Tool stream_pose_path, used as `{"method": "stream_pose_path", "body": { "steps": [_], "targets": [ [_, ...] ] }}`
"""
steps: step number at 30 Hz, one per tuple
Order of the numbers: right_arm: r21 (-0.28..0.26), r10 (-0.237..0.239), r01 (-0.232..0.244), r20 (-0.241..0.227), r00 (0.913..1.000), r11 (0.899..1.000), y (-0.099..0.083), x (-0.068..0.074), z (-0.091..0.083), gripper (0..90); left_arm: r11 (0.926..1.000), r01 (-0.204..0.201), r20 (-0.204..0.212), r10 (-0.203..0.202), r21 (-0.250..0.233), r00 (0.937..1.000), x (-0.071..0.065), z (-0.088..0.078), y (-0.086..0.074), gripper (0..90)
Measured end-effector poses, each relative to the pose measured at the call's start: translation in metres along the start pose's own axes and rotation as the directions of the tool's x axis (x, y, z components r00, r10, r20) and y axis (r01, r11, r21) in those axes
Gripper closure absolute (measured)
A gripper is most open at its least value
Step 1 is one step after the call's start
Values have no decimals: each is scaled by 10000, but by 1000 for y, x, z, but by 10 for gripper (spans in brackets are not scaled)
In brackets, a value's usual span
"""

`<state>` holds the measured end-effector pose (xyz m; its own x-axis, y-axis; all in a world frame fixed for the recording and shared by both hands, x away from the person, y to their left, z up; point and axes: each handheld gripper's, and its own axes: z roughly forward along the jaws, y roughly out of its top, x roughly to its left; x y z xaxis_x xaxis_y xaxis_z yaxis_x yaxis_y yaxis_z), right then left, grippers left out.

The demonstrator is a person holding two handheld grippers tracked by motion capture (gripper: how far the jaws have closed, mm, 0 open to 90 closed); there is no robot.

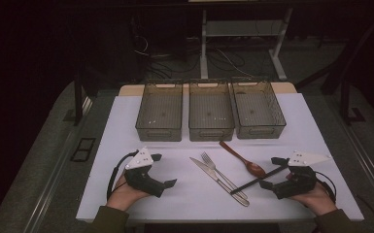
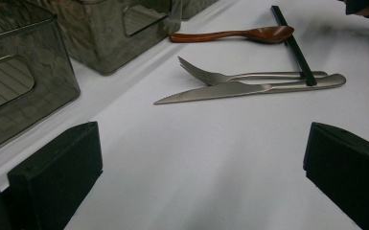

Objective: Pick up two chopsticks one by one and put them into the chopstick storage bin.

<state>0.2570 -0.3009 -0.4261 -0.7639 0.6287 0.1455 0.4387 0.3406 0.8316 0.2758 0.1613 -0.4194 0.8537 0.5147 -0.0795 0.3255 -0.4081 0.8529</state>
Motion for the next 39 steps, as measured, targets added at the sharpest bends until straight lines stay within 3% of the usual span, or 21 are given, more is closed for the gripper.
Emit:
{"method": "stream_pose_path", "body": {
  "steps": [6,18,20,23,27,28,29,31,32,35,36,37,39],
  "targets": [
    [184,-240,242,-111,9996,9995,1,0,2,17,10000,52,-39,-52,6,10000,1,0,0,0],
    [750,-290,309,-271,9992,9967,4,-7,1,51,10000,94,-111,-93,27,9999,-2,-5,-2,0],
    [794,-248,260,-162,9996,9965,7,-10,-1,138,10000,92,-96,-91,25,9999,-2,-4,-2,0],
    [813,-100,101,-17,9999,9966,8,-13,-3,152,10000,49,-72,-48,77,10000,-2,-3,-2,0],
    [798,255,-265,143,9996,9965,10,-25,-8,261,9999,88,-61,-87,72,9999,-2,-2,-2,0],
    [745,349,-375,363,9987,9965,11,-32,-11,324,9999,101,-57,-101,68,9999,-2,-2,-2,0],
    [745,349,-375,363,9987,9965,11,-32,-11,324,9999,119,-60,-119,66,9999,-2,-2,-2,0],
    [904,708,-777,773,9945,9929,10,-45,-13,430,9999,142,-75,-141,56,9999,-2,-2,-2,0],
    [904,708,-777,773,9945,9929,10,-45,-13,430,9999,102,-74,-101,113,9999,-2,-3,-2,0],
    [1201,989,-1163,1418,9849,9859,9,-59,-15,589,9999,96,-83,-95,67,9999,-2,-3,-2,0],
    [1201,989,-1163,1418,9849,9859,9,-59,-15,589,9999,84,-86,-83,58,9999,-2,-4,-2,0],
    [1392,1029,-1271,1690,9802,9821,7,-66,-15,669,9999,131,-78,-131,47,9999,-2,-4,-2,0],
    [1505,1097,-1377,1809,9774,9790,6,-69,-15,706,9999,167,-84,-166,38,9998,-2,-4,-3,0]
  ]
}}
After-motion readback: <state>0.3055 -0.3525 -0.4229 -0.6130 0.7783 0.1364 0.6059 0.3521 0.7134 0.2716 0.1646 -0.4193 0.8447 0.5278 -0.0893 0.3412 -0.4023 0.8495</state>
